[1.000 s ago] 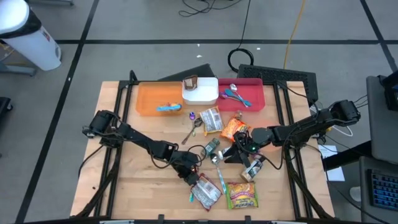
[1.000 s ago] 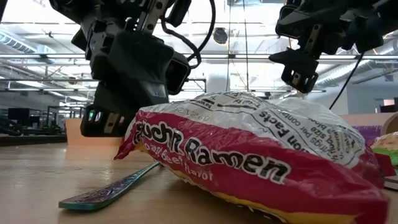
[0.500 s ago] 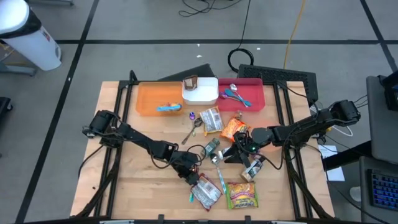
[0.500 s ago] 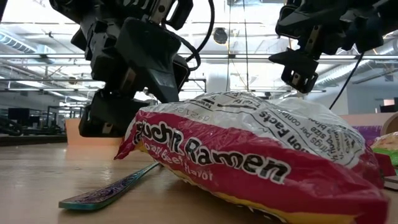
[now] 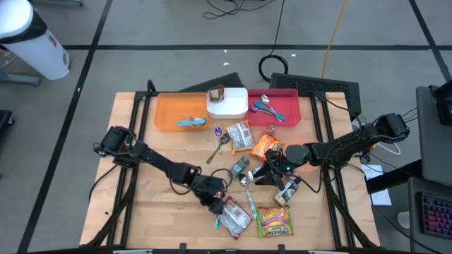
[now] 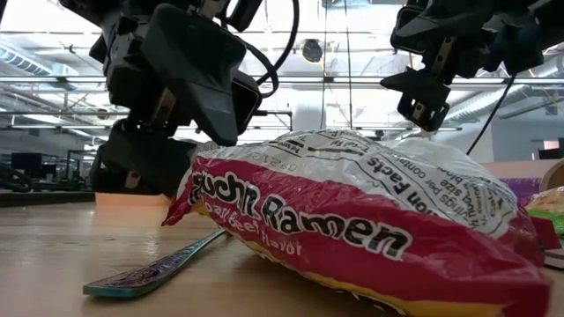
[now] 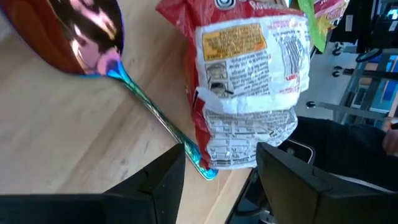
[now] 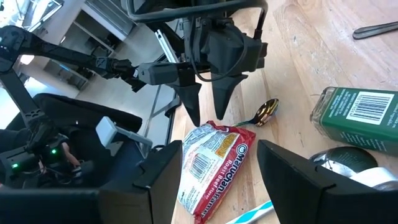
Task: Pick & Place Food Item
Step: Put the red noodle pack into the orange bin
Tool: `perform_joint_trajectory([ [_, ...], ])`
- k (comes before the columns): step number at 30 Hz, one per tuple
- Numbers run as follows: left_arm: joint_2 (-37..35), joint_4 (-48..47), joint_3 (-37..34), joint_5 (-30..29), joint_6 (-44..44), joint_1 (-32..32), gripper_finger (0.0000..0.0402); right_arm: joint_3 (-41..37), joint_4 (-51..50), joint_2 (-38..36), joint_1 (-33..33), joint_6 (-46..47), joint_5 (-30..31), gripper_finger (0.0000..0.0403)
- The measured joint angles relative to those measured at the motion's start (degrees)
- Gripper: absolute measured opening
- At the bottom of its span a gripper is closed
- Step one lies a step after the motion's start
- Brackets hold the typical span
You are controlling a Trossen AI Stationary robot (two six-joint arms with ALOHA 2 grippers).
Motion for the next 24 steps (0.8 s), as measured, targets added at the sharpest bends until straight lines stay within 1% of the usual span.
perform_joint_trajectory([
  [15,0.56,1.16,0.07,-0.52,-2.48,-0.47,0.0207,-0.01,-0.27,-0.02,0.00,-0.48,0.00,0.0201],
  [19,2.04,1.63,0.04,0.49,-4.27,-0.70,0.0207,-0.02,-0.29,-0.02,-0.01,-0.48,0.00,0.0201],
  [24,4.05,4.74,0.04,2.10,-6.06,-0.93,0.0207,-0.02,-0.43,-0.02,-0.02,-0.46,0.00,0.0201],
])
